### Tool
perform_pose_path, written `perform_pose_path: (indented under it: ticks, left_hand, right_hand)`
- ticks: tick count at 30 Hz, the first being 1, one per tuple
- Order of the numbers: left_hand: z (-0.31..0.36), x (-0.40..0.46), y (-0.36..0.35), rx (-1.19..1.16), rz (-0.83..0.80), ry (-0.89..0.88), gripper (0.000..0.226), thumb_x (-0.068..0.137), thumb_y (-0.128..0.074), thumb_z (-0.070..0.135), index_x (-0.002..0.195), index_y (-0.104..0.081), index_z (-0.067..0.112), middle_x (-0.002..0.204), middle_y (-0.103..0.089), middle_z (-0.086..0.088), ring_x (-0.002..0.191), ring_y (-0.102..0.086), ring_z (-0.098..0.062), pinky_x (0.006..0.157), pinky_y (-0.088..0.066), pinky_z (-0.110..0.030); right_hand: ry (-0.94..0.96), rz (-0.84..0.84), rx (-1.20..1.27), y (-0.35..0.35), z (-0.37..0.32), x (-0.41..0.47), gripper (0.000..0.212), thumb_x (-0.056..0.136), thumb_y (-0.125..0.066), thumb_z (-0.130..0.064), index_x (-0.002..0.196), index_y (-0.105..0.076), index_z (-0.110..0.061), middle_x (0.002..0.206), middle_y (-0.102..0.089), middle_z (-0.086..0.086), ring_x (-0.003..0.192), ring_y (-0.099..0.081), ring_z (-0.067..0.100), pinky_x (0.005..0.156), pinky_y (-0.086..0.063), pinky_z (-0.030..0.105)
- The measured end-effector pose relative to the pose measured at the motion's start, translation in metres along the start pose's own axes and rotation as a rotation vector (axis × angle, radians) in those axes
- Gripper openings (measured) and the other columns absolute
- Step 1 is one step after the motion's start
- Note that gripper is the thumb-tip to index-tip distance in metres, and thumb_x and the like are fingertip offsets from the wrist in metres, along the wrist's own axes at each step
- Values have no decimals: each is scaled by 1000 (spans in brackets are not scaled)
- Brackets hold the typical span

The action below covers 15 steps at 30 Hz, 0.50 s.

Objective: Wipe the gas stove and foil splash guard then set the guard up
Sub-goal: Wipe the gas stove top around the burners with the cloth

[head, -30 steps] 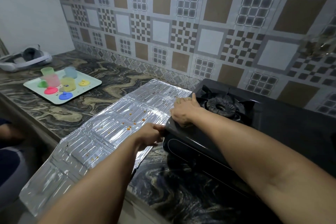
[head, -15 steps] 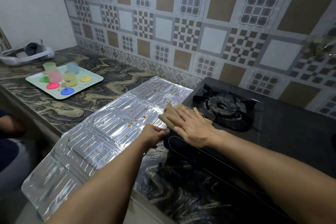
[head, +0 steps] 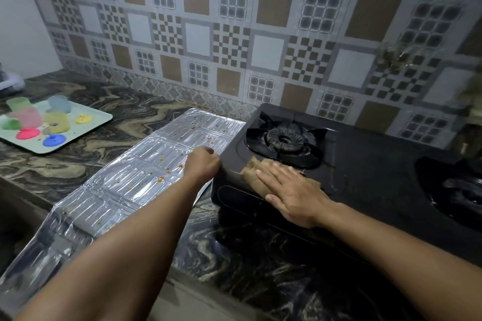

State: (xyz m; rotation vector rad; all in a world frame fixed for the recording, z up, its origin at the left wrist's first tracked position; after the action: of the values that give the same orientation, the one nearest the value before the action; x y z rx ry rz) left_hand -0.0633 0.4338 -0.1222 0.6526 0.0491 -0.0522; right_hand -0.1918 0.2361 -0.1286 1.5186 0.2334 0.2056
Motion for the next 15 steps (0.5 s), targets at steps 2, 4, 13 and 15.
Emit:
perform_pose_path:
  ticks: [2, 4, 13, 15]
  left_hand:
    - [14, 0, -10, 53, -20, -24, 18, 83, -63, 24, 79, -66, 7, 97, -69, -17, 96, -64, -32, 78, -47, -32]
    - [16, 1, -17, 83, -53, 14, 28, 77, -70, 29, 88, -68, 3, 94, -70, -16, 93, -65, -32, 70, -46, -32]
    - [0, -4, -8, 1, -49, 120, 72, 65, -82, 46, 103, -61, -12, 107, -67, -25, 101, -64, -35, 80, -52, -41]
    - [1, -3, -7, -2, -60, 120, 58, 70, -79, 41, 95, -63, -8, 104, -67, -23, 99, -64, -34, 78, -51, -37]
  right_hand:
    - [-75, 6, 37, -2, 15, -22, 77, 87, 1, -69, 154, 3, -32, 164, 5, -5, 150, 4, 15, 121, 5, 34]
    - [-158, 10, 55, -5, 31, -41, 84, 80, 12, -73, 154, 2, -34, 163, 4, -8, 150, 4, 11, 120, 5, 32]
    - [-340, 76, 1, 8, 36, -54, 83, 79, 9, -57, 153, -19, -32, 160, -21, -11, 145, -17, 10, 110, -11, 35]
    - [-241, 37, -1, 9, 18, -32, 82, 80, 10, -57, 155, -12, -31, 162, -16, -8, 147, -15, 12, 113, -13, 35]
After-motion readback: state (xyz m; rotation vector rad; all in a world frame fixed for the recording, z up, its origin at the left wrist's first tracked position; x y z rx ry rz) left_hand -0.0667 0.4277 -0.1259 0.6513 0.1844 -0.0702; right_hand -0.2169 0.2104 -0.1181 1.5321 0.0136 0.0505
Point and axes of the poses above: each hand's wrist, its own x-axis towards the middle knuckle, its own y-axis out of the back of the hand, z = x × y, the point moved 5 cm from there along x, towards the middle knuckle
